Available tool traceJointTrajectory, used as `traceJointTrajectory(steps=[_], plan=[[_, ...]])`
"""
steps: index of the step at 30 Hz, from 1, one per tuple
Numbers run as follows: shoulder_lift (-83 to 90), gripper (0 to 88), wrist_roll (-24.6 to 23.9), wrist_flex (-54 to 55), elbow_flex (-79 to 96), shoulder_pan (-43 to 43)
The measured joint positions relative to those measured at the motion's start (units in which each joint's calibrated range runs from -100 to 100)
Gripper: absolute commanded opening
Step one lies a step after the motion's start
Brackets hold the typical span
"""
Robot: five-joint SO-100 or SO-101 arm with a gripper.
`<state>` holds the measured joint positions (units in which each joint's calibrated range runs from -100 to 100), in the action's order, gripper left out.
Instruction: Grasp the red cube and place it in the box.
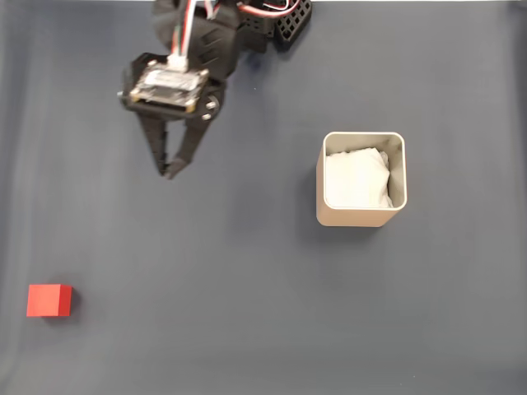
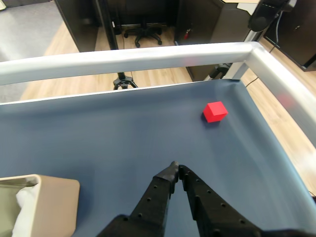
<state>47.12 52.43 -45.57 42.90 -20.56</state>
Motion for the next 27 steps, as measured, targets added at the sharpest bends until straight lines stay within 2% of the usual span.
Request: traceJointTrajectory(steps=[11,27], plan=[[-18.5,1.1,1.0,-1.5,-17.7,-7.1],[-47.3,1.4,0.6,-18.0,-56.6,-11.2]])
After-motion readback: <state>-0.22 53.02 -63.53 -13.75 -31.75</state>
